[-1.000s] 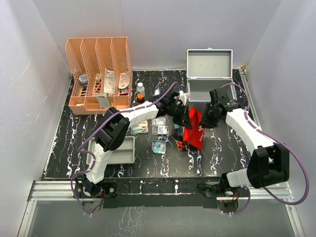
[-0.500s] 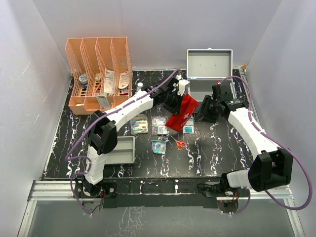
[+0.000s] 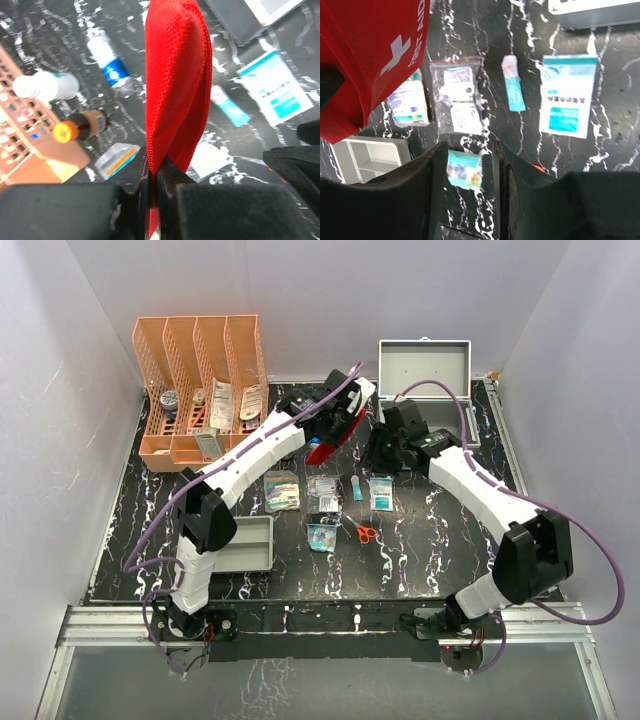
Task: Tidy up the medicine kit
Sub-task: Open the medicine pouch.
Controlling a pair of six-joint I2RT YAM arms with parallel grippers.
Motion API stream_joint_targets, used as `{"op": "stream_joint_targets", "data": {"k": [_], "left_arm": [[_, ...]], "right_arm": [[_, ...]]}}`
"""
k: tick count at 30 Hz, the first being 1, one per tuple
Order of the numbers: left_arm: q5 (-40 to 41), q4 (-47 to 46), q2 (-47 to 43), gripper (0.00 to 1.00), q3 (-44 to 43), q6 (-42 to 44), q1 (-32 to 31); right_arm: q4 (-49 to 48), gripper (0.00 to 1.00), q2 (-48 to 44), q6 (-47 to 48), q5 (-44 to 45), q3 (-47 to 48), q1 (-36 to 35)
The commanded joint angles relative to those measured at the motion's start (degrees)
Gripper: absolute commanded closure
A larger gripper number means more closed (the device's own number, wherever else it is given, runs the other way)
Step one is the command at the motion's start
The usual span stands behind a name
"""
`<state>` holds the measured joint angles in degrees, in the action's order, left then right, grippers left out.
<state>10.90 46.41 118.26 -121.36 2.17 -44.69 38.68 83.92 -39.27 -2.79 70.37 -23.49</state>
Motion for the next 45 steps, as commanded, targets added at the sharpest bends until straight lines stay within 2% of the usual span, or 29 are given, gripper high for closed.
{"op": "stream_joint_targets", "data": {"k": [1,7,11,16,29,35,45], "left_arm": [[14.43,1.99,-6.24,1.0,2.68,5.76,0.3],[26.73,-1.77,-9.08,1.0,8.94,7.65,0.65],[27.78,-1.83,-8.06,1.0,7.51,5.03,3.1],[21.61,0.75,-6.9,1.0,3.42,-1.3,8.26],[7.83,3.17,-6.26,1.0,0.9,-12.95,17.69],[3.54,3.9,-4.59,1.0,-2.66,-14.63,19.42],[2.13,3.47,-3.96,1.0,-1.33,-15.35,19.99]], "right_arm": [[-6.48,0.61,2.03,-2.58,4.54,4.97,-2.51],[-14.42,0.6,6.55,-6.64,7.6,6.61,-3.9],[-19.73,0.61,11.22,-8.7,7.7,9.34,-5.4],[-23.73,0.62,17.81,-10.66,5.68,15.39,-6.59],[-23.7,0.62,28.85,-9.78,2.76,31.08,-6.84],[-23.3,0.62,33.94,-7.85,-0.76,38.83,-6.84],[-24.11,0.61,35.49,-6.48,-2.47,42.76,-8.07]]}}
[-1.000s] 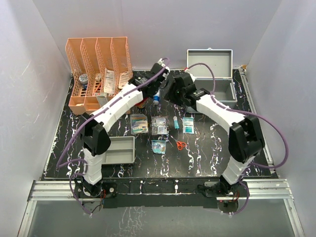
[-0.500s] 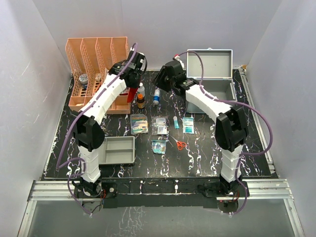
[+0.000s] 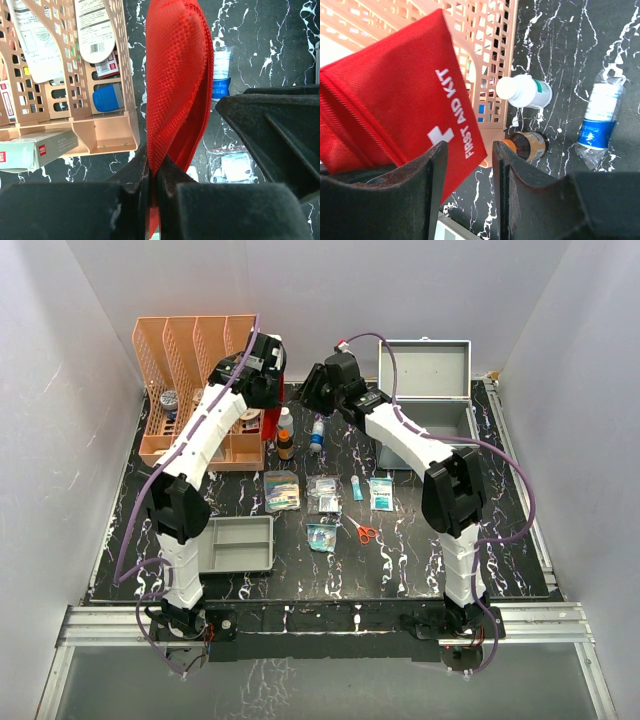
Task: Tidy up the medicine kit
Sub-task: Open the medicine pouch.
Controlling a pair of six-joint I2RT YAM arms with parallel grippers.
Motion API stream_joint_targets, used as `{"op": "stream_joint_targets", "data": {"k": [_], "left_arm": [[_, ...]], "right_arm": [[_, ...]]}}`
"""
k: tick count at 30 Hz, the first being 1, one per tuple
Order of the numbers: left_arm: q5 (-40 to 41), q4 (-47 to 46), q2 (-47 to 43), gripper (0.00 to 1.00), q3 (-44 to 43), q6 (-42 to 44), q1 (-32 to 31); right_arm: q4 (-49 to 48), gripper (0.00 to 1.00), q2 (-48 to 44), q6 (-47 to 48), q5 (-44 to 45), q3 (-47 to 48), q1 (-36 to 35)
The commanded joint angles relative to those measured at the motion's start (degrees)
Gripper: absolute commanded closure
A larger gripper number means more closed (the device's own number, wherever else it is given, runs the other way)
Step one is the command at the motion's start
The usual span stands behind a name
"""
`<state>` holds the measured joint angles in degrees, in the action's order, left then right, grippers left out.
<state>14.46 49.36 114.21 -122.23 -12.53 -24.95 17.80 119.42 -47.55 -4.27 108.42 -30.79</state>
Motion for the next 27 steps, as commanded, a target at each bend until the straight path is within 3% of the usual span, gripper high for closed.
{"op": "stream_joint_targets", "data": {"k": [1,15,27], "left_arm": [[-1.57,0.43,0.25,1.0,-0.34,-0.57,0.25],[-2.54,-0.19,1.46,1.0,-0.46,-0.56,0.25],[-3.02,-0.19,0.92,1.0,-0.48,-0.31,0.25]], "right_arm": [[-3.22,0.6,0.15,2.04,-1.1,5.18,-0.94],[-0.24,0.57,1.82,4.04,-1.3,8.89,-2.76],[2.93,0.64,3.34,4.38,0.13,8.3,-3.12]]}}
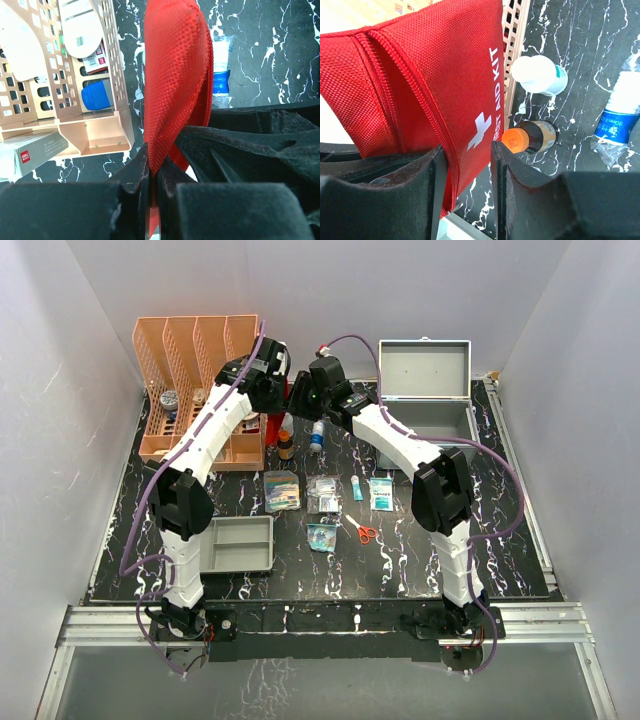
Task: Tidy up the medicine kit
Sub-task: Open the medicine pouch.
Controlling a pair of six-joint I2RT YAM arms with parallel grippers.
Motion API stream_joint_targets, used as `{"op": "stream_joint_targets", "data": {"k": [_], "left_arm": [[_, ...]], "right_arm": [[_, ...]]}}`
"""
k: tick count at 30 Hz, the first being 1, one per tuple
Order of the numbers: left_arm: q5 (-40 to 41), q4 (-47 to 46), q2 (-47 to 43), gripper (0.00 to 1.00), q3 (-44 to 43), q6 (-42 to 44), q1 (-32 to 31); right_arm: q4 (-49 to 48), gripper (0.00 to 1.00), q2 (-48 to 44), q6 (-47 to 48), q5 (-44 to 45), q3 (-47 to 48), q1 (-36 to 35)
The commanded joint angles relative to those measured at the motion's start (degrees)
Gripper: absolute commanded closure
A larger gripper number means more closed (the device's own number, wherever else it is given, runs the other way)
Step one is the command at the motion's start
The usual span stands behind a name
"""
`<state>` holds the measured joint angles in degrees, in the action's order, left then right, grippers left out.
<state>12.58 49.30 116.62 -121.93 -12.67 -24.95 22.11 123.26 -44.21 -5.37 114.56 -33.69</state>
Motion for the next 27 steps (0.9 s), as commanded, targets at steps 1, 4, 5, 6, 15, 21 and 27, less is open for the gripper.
{"op": "stream_joint_targets", "data": {"k": [1,4,5,6,15,21,27], "left_arm": [[-1.54,-0.16,-1.59,1.0,-0.6,-0.31,0.25],[-3.42,-0.17,-1.92,1.0,-0.5,-0.65,0.25],[-4.16,-0.23,-2.09,1.0,-0.38,-0.76,0.25],[-4.87,-0.37,-2.3,1.0,-0.28,-0.66,0.25],[5.8,-1.37,-2.81,1.0,-0.03,7.26,0.71],[11.37,-2.02,-3.53,1.0,-0.66,14.21,1.3],[12.39,-1.83,-5.22,1.0,0.19,17.87,1.62]], "right_arm": [[-1.45,0.66,-0.37,1.05,1.28,2.2,-0.23],[-1.66,0.69,0.15,1.01,1.22,2.58,-0.22],[-1.72,0.72,0.34,0.94,1.19,2.86,-0.21],[-1.66,0.77,0.53,0.94,1.23,3.14,-0.23],[1.25,1.0,0.05,2.7,3.18,3.65,0.11],[1.53,1.0,-1.97,3.29,4.64,0.42,1.17],[2.2,1.0,-2.9,3.4,5.89,-0.5,1.7]]}}
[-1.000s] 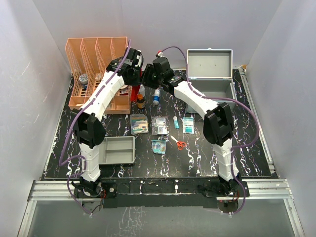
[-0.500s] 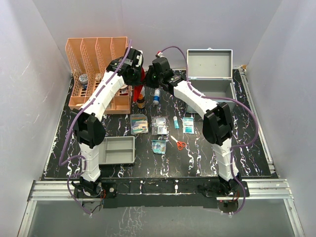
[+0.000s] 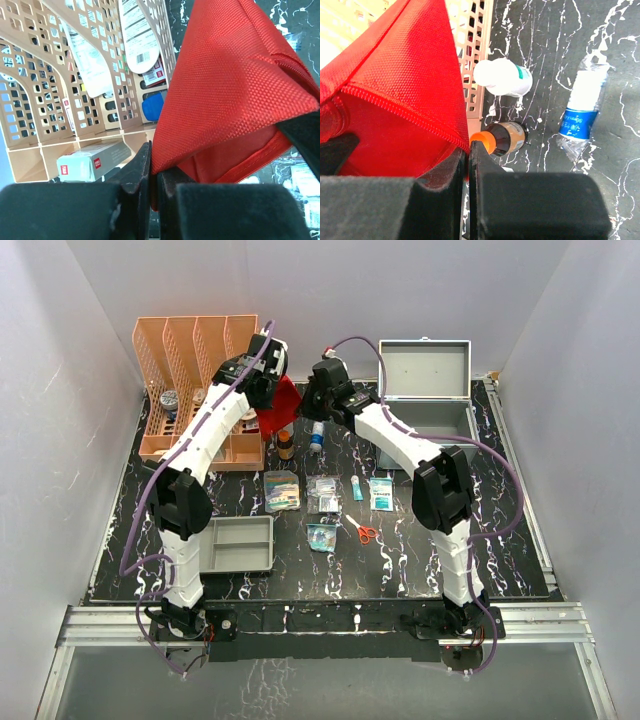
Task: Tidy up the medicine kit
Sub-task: Open the medicine pouch.
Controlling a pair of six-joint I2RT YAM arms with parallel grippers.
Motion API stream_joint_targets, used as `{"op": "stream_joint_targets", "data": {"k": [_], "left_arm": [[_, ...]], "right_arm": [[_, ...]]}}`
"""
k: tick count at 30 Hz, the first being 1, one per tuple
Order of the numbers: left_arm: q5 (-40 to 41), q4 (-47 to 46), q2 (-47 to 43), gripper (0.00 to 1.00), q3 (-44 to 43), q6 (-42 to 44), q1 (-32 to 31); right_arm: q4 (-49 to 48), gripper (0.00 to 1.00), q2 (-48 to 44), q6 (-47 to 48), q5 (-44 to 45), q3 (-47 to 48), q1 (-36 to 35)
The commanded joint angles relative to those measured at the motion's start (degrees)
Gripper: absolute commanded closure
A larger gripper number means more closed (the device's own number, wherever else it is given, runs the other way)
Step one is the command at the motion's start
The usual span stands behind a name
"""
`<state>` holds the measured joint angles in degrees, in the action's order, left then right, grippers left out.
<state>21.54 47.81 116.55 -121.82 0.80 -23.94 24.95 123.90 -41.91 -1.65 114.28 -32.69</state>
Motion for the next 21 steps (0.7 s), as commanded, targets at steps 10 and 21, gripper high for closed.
{"op": "stream_joint_targets", "data": {"k": [10,21], "left_arm": [[7.67,-7.52,-5.84,1.0,-0.91,13.84,3.01],[-2.26,1.67,-4.22,1.0,-5.94,14.33,2.92]], "right_arm": [[-0.13,1.0,-4.24,0.38,2.88,-1.72,0.96],[-5.69,0.95,-4.99,0.97,-2.47,-2.58,0.96]]}}
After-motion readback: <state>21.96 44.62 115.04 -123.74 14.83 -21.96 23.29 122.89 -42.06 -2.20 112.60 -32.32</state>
